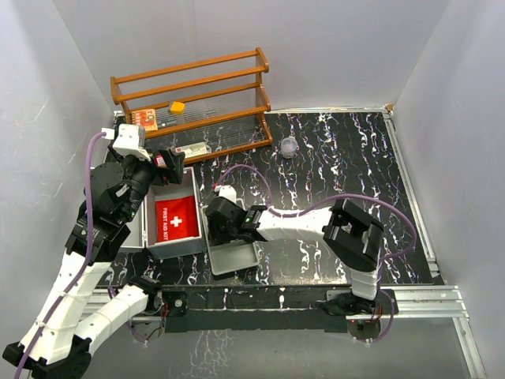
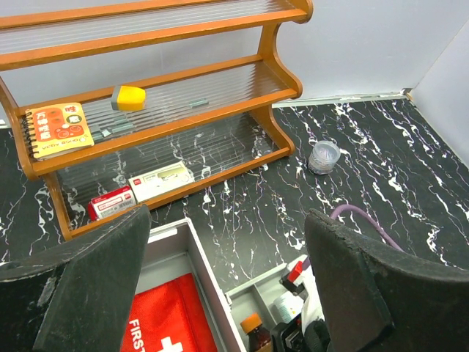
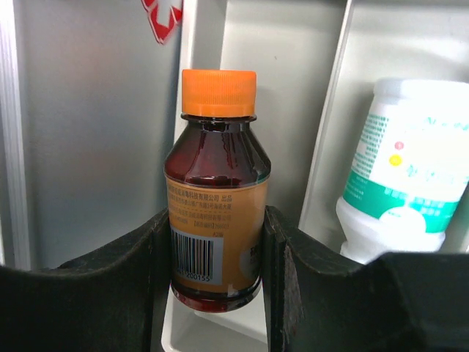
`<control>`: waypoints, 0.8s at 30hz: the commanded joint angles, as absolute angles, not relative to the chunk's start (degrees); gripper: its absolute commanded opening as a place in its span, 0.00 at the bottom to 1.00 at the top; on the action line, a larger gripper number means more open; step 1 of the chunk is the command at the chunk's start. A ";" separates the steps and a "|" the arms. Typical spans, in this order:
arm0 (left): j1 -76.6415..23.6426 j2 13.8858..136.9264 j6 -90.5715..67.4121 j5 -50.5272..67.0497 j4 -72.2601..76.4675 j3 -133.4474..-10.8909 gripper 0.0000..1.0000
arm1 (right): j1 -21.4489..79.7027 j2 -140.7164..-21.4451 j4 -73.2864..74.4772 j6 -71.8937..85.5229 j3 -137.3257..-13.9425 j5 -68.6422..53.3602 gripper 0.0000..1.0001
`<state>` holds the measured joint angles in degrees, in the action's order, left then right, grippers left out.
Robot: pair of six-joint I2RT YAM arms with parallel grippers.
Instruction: Organize the medicine kit
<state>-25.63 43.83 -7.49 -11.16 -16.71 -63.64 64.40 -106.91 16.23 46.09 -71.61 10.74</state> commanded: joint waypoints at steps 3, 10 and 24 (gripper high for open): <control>-25.78 43.16 -6.64 -11.82 -15.73 -64.47 0.85 | 64.86 -106.78 18.04 47.75 -74.33 15.36 0.30; -25.75 43.41 -6.42 -11.76 -15.56 -64.43 0.85 | 64.86 -107.88 18.89 47.33 -75.42 13.71 0.41; -25.75 42.24 -6.45 -11.46 -15.63 -63.96 0.85 | 64.78 -100.22 19.45 44.36 -75.48 17.39 0.53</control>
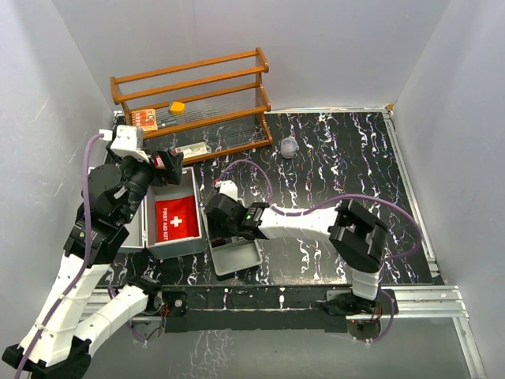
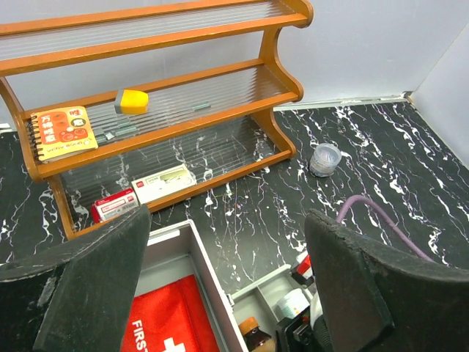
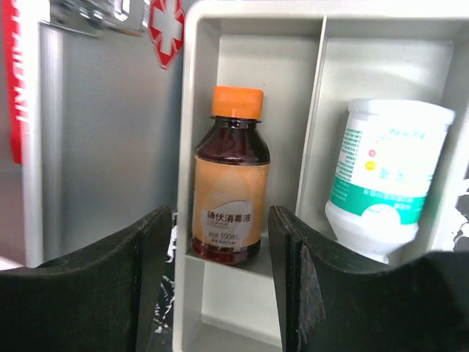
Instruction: Organize the medicine kit
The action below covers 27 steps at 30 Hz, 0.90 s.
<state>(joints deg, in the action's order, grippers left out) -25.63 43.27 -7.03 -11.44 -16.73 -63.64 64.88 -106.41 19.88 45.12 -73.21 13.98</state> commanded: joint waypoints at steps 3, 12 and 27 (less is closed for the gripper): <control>-25.75 41.48 -5.95 -9.25 -14.17 -62.50 0.85 | 64.71 -94.52 19.51 44.82 -73.01 21.72 0.53; -25.75 39.35 -4.84 -0.42 -11.34 -59.00 0.85 | 57.89 -79.52 30.80 55.12 -61.25 33.69 0.53; -25.75 40.07 -6.87 2.30 -10.05 -56.75 0.85 | 35.66 -67.05 43.36 59.04 -48.05 32.56 0.60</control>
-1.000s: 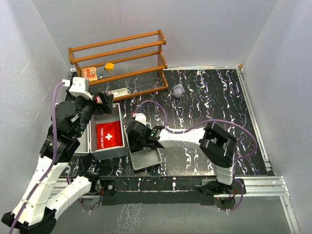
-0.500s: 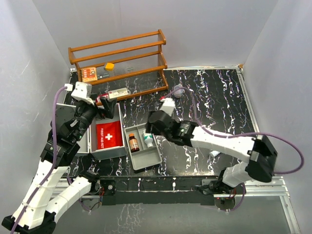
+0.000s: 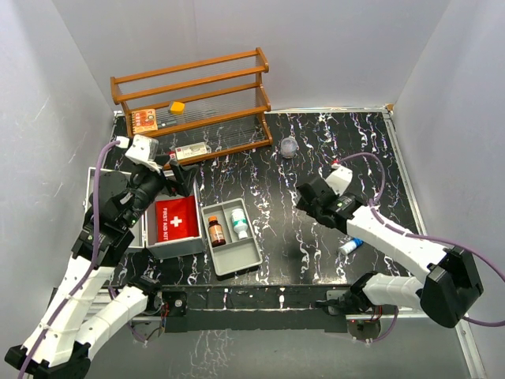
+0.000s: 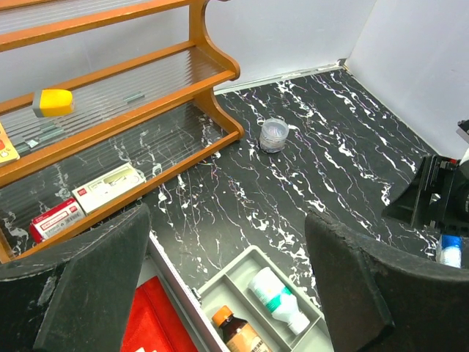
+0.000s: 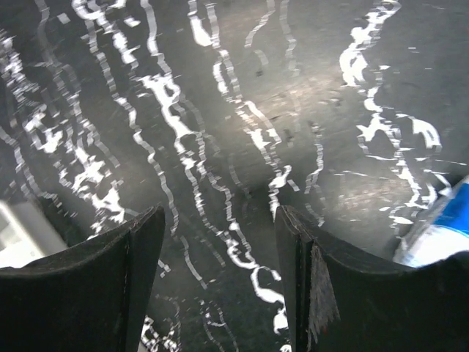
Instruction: Organize the medicine kit
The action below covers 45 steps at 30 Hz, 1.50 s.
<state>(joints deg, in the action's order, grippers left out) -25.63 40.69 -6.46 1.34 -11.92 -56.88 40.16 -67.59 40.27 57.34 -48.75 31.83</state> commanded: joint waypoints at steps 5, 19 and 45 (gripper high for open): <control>-25.75 39.20 -6.87 1.41 -10.20 -55.69 0.85 | 28.92 -67.64 48.79 62.81 -47.98 32.69 0.58; -25.75 39.73 -6.00 1.68 -10.07 -55.18 0.85 | 20.83 -59.94 57.73 86.05 -38.32 37.03 0.56; -25.75 40.04 -6.14 1.78 -10.20 -55.54 0.85 | 16.86 -62.04 42.74 71.26 -34.25 26.94 0.14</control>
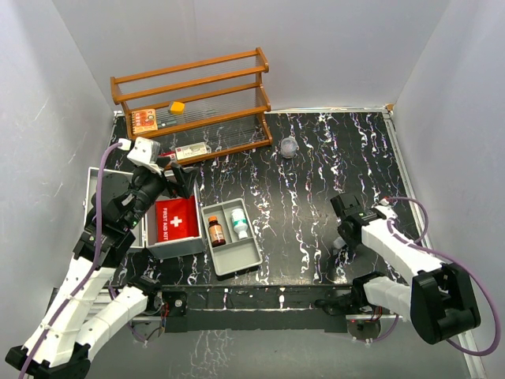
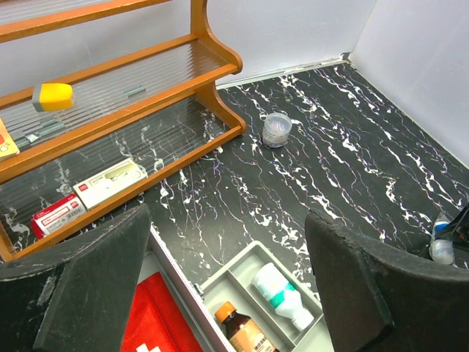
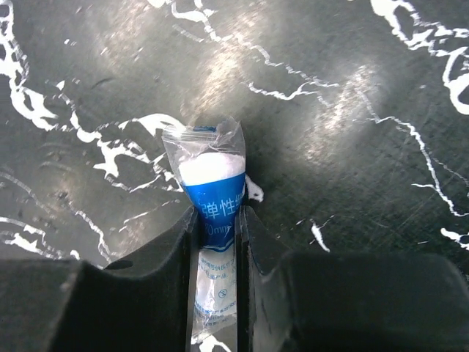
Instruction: Organize the medicine kit
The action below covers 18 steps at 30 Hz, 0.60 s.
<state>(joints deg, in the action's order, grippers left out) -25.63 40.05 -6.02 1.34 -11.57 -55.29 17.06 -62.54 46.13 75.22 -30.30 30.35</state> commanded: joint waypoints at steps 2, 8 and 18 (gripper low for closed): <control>-25.75 40.29 -6.57 2.05 -9.91 -55.40 0.85 | 17.59 -62.02 42.94 71.21 -36.70 25.02 0.16; -25.71 40.69 -7.95 2.73 -8.88 -54.93 0.85 | 32.29 -62.60 46.32 85.29 -42.22 27.08 0.18; -25.75 40.22 -7.52 1.93 -11.50 -56.43 0.85 | 56.95 -76.95 49.42 105.11 -56.24 34.39 0.19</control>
<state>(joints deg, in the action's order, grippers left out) -25.63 40.99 -7.60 2.00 -10.83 -55.27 50.52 -72.42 48.03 95.26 -49.56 27.79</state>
